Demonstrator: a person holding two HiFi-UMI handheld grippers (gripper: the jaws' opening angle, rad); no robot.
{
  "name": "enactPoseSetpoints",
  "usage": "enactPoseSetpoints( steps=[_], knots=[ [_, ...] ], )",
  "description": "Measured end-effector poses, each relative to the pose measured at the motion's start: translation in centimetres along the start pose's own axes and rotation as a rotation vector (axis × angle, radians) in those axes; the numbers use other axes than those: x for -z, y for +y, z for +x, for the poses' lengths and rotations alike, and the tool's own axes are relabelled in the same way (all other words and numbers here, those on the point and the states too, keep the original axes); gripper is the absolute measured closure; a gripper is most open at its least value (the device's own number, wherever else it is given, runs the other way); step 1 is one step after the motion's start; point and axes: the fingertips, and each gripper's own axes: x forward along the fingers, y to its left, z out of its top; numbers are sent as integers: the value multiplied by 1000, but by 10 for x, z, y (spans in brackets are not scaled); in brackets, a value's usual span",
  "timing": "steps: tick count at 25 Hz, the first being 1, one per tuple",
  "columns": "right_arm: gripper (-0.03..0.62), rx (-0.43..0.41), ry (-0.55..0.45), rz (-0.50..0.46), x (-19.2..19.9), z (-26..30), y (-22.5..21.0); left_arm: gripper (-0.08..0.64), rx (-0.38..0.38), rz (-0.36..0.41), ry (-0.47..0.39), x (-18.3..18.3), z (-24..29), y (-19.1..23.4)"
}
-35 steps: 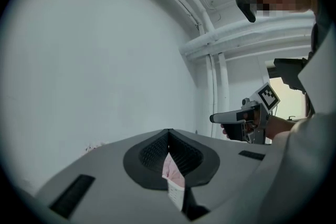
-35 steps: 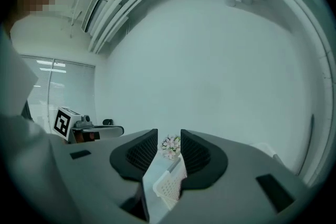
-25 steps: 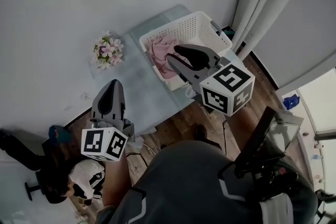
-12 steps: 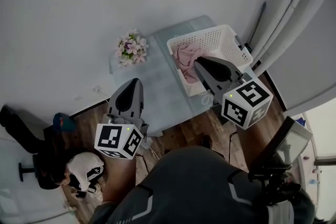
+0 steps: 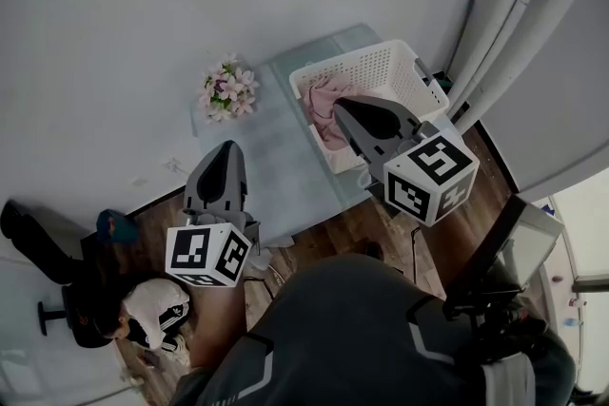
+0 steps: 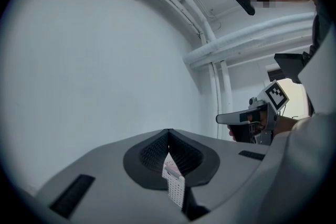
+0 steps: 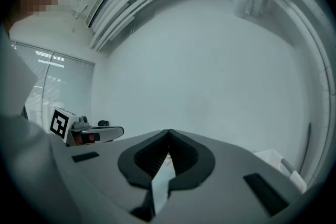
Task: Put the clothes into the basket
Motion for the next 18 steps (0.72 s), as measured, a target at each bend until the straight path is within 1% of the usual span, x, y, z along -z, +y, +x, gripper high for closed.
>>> enactPoseSetpoints(
  steps=[4, 10, 14, 18],
  knots=[
    [577, -2, -5, -2, -4, 1, -6, 551, -23, 21, 15, 0, 7, 0],
    [577, -2, 0, -3, -1, 0, -12, 551, -33, -13, 18, 4, 12, 1],
    [577, 13, 6, 4, 2, 0, -17, 551, -21, -18, 15, 3, 15, -2],
    [577, 12, 8, -2, 0, 8, -18, 551, -33, -16, -5, -2, 16, 3]
  ],
)
